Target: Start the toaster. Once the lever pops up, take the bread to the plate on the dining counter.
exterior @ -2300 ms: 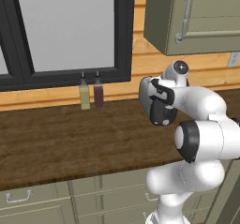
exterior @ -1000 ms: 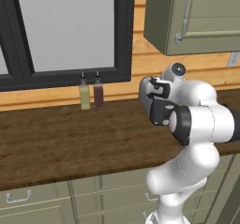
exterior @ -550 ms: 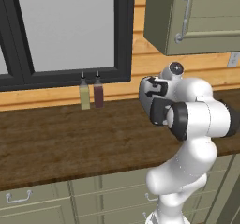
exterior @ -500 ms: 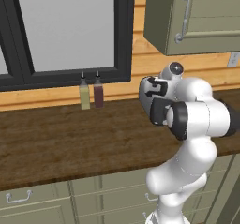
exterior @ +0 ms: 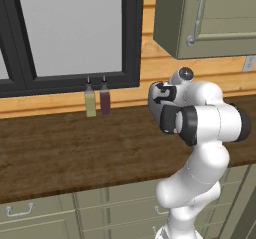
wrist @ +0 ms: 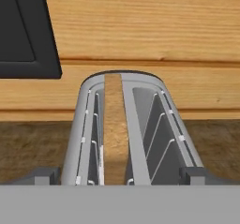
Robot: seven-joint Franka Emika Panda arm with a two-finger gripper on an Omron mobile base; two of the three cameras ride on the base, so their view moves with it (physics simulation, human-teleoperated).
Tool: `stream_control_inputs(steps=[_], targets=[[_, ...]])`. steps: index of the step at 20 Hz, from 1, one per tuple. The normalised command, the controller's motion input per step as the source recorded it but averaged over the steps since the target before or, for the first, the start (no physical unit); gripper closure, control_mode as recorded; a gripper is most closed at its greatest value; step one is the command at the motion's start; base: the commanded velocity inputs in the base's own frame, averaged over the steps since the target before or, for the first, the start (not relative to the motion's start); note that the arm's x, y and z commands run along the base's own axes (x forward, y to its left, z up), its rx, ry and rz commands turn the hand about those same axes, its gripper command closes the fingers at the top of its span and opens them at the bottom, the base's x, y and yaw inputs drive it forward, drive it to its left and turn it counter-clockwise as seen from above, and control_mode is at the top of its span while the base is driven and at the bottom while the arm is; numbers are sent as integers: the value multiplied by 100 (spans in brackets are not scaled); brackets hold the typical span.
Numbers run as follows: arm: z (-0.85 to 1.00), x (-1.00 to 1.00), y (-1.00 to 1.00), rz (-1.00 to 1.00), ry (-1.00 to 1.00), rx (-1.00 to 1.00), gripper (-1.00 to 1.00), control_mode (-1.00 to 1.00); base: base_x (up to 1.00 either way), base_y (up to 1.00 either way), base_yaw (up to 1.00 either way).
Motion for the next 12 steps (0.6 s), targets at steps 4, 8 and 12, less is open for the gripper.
stream_control_inputs(steps=[4, 8, 12], targets=[[-6, 0, 0, 0, 0, 0, -100, -100, 0, 0, 0], [-7, 4, 0, 0, 0, 0, -100, -100, 0, 0, 0], [-5, 6, 0, 0, 0, 0, -100, -100, 0, 0, 0]])
